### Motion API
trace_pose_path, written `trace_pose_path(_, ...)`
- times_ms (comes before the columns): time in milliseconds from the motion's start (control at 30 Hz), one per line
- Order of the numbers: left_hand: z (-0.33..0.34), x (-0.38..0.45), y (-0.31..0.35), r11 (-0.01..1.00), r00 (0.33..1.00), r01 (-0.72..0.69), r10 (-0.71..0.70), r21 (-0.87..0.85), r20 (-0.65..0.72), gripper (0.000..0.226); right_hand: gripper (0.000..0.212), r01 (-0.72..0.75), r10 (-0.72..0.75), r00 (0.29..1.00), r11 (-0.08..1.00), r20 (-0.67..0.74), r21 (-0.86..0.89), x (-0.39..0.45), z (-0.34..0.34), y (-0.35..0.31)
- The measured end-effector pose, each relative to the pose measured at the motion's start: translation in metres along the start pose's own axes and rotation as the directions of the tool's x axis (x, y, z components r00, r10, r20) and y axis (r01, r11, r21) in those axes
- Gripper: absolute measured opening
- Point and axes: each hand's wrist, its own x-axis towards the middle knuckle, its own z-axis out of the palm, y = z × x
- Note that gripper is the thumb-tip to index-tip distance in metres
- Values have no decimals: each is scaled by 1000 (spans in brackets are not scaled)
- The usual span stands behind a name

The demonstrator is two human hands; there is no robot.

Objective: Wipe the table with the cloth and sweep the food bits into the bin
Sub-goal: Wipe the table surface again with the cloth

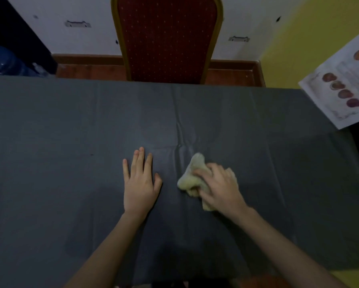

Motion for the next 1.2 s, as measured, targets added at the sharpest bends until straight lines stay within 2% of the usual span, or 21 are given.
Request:
trace_pose_path(133,-1,0,1,999,1000,-2,1,-37,-21,57,62,308,-302,949,950,92,-50,-79,5,24)
trace_pose_path(167,-1,0,1,999,1000,-3,1,-49,-27,57,63,327,-319,941,942,112,-71,-93,3,40)
trace_pose_path(233,0,-1,1,999,999,-2,1,-54,-33,57,61,196,-188,978,976,86,-94,-114,-4,76)
trace_pose_path(300,0,-1,4,998,999,14,-16,-56,-37,57,55,-77,77,997,996,-12,-50,-125,-17,109)
trace_pose_path(333,0,-1,8,997,998,37,-40,-68,-41,56,52,-223,222,972,975,-71,-5,-126,-24,123)
trace_pose_path(400,2,-3,20,990,994,98,-103,-106,-47,54,46,-473,485,858,875,-169,106,-116,-36,141)
trace_pose_path(467,4,-6,35,974,983,169,-177,-148,-42,54,43,-603,639,737,769,-220,214,-98,-42,145)
trace_pose_path(533,5,-9,51,953,969,237,-245,-189,-16,56,40,-608,652,720,758,-236,236,-83,-42,138)
trace_pose_path(633,5,-17,81,934,960,279,-278,-225,37,56,42,-533,563,798,825,-212,187,-68,-34,115)
trace_pose_path(733,7,-32,115,955,979,200,-189,-221,72,43,45,-391,412,901,907,-133,158,-65,-25,89)
trace_pose_path(833,11,-54,154,955,996,89,-80,-282,46,21,51,-323,345,938,905,-36,276,-78,-26,86)
trace_pose_path(900,10,-67,181,922,996,90,-74,-376,56,15,56,-337,397,918,813,-27,474,-93,-32,93)
trace_pose_path(933,10,-71,194,907,993,109,-79,-407,90,14,58,-377,460,887,769,-37,516,-101,-33,98)
trace_pose_path(1000,12,-74,216,880,979,160,-81,-447,189,20,62,-531,592,805,755,-50,385,-116,-36,106)
trace_pose_path(1067,16,-72,234,858,956,219,-93,-464,279,38,47,-634,656,754,734,-15,246,-129,-37,114)
trace_pose_path(1100,18,-70,242,861,948,240,-107,-449,301,46,36,-638,661,750,719,13,274,-134,-36,118)
trace_pose_path(1133,22,-67,248,872,942,246,-113,-423,315,50,34,-626,656,754,701,37,342,-138,-36,121)
trace_pose_path(1200,28,-61,259,888,936,237,-100,-394,338,44,35,-599,656,752,636,68,487,-145,-34,126)
